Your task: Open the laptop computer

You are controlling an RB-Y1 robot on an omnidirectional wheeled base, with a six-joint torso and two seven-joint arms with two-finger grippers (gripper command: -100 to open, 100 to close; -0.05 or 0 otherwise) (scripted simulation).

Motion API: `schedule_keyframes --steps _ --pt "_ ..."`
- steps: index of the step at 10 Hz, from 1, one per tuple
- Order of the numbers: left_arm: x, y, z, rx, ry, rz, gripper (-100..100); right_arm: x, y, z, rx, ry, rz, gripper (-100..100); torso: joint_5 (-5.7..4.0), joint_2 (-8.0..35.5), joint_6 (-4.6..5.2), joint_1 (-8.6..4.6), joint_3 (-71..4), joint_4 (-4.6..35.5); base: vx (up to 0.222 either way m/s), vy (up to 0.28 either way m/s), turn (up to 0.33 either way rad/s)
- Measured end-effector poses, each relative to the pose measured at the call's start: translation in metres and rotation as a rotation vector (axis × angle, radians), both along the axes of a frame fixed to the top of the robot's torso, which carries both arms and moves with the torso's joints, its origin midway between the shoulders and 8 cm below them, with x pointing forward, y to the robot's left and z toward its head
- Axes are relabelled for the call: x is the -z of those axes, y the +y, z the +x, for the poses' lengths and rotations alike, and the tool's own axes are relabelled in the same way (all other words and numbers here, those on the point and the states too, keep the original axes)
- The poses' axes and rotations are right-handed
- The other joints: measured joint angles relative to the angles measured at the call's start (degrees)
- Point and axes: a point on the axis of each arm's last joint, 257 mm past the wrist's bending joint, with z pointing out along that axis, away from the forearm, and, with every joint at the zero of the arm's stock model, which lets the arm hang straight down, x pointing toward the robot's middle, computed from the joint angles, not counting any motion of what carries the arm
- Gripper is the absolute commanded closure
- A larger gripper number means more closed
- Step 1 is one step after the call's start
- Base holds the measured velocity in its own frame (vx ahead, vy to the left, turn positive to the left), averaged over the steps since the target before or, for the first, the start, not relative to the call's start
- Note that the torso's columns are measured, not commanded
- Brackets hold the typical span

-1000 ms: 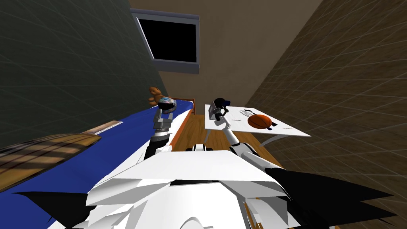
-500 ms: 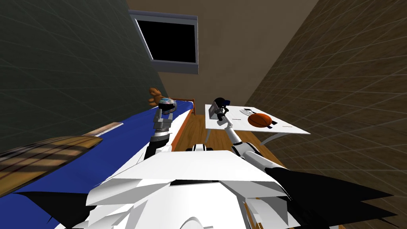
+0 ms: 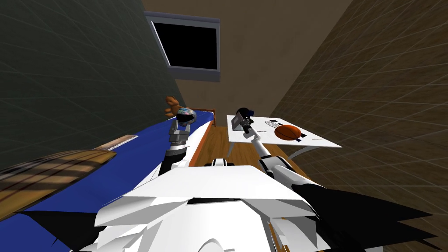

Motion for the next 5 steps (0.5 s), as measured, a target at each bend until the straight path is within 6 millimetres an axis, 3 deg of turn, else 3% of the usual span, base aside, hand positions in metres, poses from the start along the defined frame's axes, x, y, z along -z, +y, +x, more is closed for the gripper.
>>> schedule_keyframes --steps 5 --pt "0.0 0.0 0.0 0.0 0.0 0.0 0 0.012 -0.036 0.005 -0.011 0.0 0.068 100 -0.05 -0.1 -0.16 -0.08 -0.1 -0.1 0.001 0.059 -0.006"
